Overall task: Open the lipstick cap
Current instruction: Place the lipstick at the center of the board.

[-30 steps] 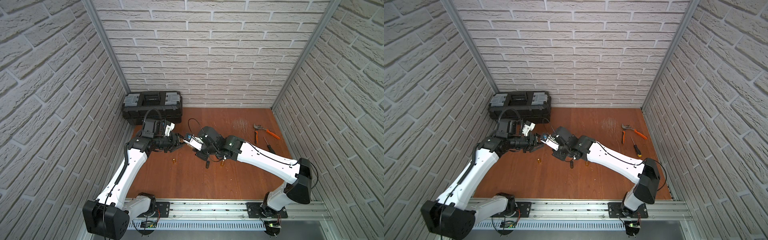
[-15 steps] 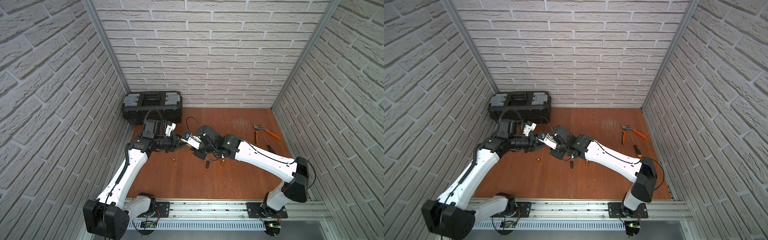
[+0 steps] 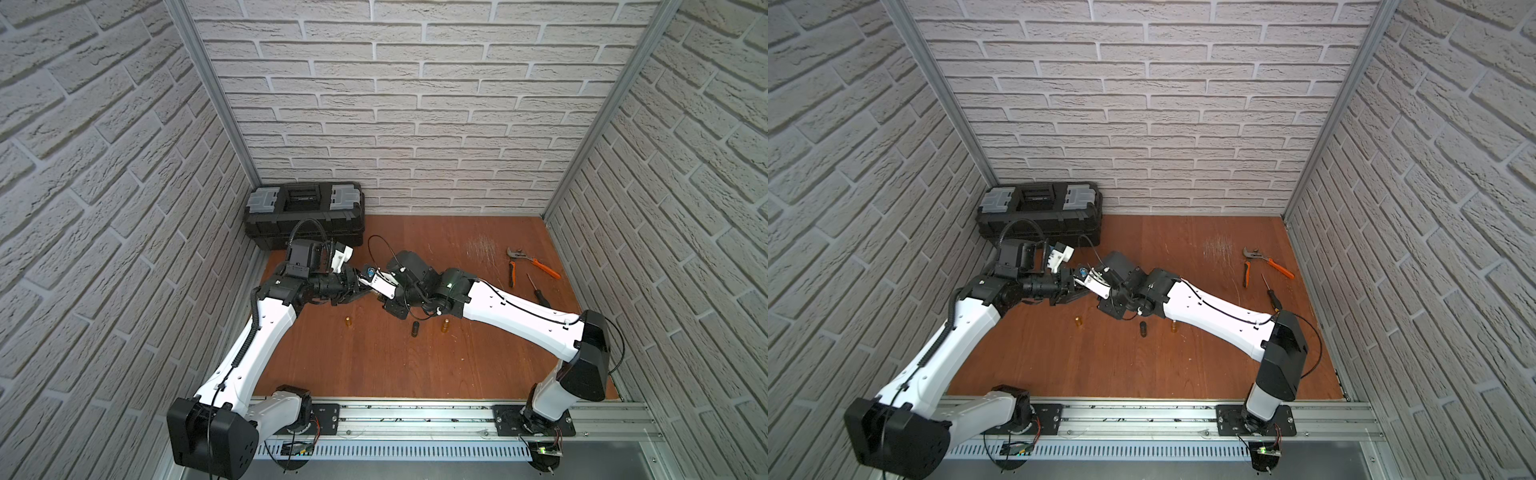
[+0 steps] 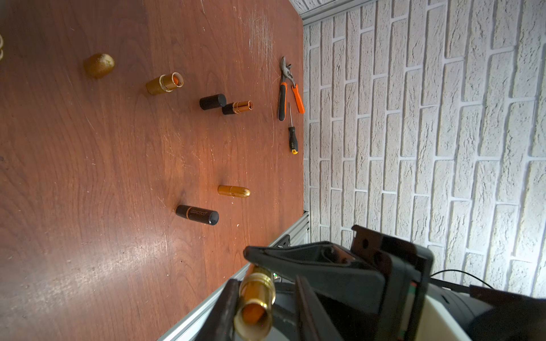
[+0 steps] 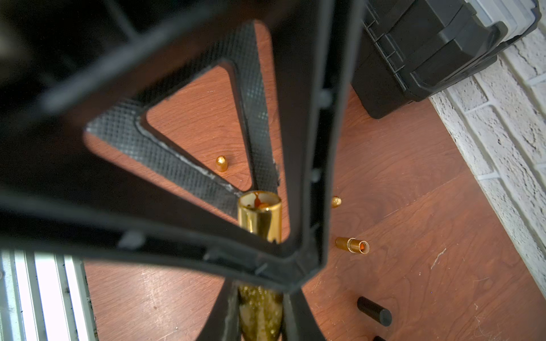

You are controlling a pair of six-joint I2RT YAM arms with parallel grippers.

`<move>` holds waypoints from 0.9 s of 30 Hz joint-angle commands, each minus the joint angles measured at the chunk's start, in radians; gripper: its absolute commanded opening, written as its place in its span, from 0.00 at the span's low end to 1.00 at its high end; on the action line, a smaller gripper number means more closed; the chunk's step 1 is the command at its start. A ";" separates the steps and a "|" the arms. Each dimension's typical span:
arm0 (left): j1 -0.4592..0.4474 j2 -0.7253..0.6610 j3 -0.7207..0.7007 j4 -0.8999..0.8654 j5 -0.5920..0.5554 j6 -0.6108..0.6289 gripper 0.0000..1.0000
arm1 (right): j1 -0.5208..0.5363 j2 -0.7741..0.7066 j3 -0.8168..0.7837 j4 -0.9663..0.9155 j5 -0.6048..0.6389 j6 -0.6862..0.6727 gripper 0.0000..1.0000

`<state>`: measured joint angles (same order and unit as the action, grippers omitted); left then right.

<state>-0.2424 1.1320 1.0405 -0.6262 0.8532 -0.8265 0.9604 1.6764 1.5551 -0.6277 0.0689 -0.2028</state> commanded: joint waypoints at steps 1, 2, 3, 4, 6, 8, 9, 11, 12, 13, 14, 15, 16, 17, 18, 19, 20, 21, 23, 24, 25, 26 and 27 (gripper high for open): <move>-0.005 -0.008 -0.002 0.025 0.026 0.008 0.34 | 0.007 0.003 0.022 0.043 0.006 -0.014 0.06; -0.005 -0.008 -0.002 0.026 0.024 0.009 0.32 | 0.006 0.005 0.022 0.040 0.006 -0.015 0.05; -0.005 -0.007 -0.001 0.026 0.024 0.009 0.30 | 0.007 0.005 0.023 0.040 0.008 -0.016 0.05; -0.005 -0.004 -0.001 0.028 0.026 0.009 0.28 | 0.007 0.006 0.024 0.039 0.009 -0.016 0.05; -0.005 -0.001 -0.001 0.027 0.027 0.010 0.25 | 0.006 0.008 0.024 0.039 0.014 -0.015 0.05; -0.006 0.001 0.001 0.026 0.029 0.014 0.22 | 0.006 0.008 0.023 0.039 0.014 -0.017 0.05; -0.006 0.002 0.001 0.026 0.029 0.015 0.21 | 0.007 0.008 0.022 0.039 0.015 -0.018 0.05; -0.005 -0.001 0.001 0.023 0.027 0.015 0.19 | 0.007 0.008 0.023 0.037 0.015 -0.019 0.05; -0.005 -0.001 0.001 0.022 0.026 0.016 0.19 | 0.006 0.009 0.023 0.037 0.017 -0.019 0.05; -0.005 0.000 0.001 0.019 0.026 0.018 0.18 | 0.006 0.009 0.023 0.037 0.018 -0.019 0.05; -0.004 -0.002 0.001 0.017 0.024 0.018 0.17 | 0.007 0.009 0.023 0.037 0.020 -0.019 0.05; -0.003 -0.002 0.001 0.017 0.023 0.018 0.17 | 0.006 0.011 0.023 0.036 0.022 -0.018 0.06; -0.003 -0.002 0.003 0.016 0.023 0.018 0.17 | 0.007 0.011 0.024 0.036 0.024 -0.019 0.07; -0.003 0.000 0.006 0.013 0.020 0.020 0.16 | 0.007 0.012 0.025 0.036 0.028 -0.019 0.09; -0.003 0.000 0.008 0.010 0.019 0.021 0.16 | 0.007 0.014 0.027 0.034 0.031 -0.018 0.11; -0.003 0.002 0.013 0.007 0.017 0.023 0.16 | 0.007 0.014 0.029 0.033 0.037 -0.017 0.14; 0.000 0.004 0.017 0.003 0.015 0.024 0.16 | 0.006 0.013 0.032 0.033 0.043 -0.016 0.19; 0.000 0.005 0.020 -0.002 0.010 0.027 0.16 | 0.006 0.012 0.035 0.029 0.049 -0.014 0.23; 0.008 0.008 0.027 -0.012 0.002 0.030 0.16 | 0.006 0.001 0.045 0.020 0.063 -0.008 0.31; 0.013 0.009 0.029 -0.015 0.000 0.030 0.16 | 0.007 -0.008 0.046 0.019 0.067 -0.008 0.33; 0.022 0.010 0.035 -0.020 -0.003 0.033 0.16 | 0.007 -0.020 0.043 0.019 0.069 -0.008 0.34; 0.032 0.013 0.046 -0.035 -0.014 0.041 0.16 | 0.006 -0.032 0.042 0.017 0.075 -0.009 0.35; 0.041 0.019 0.061 -0.056 -0.028 0.054 0.16 | 0.006 -0.042 0.038 0.014 0.081 -0.010 0.35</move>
<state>-0.2260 1.1412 1.0538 -0.6518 0.8349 -0.8013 0.9604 1.6775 1.5726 -0.6319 0.1158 -0.2173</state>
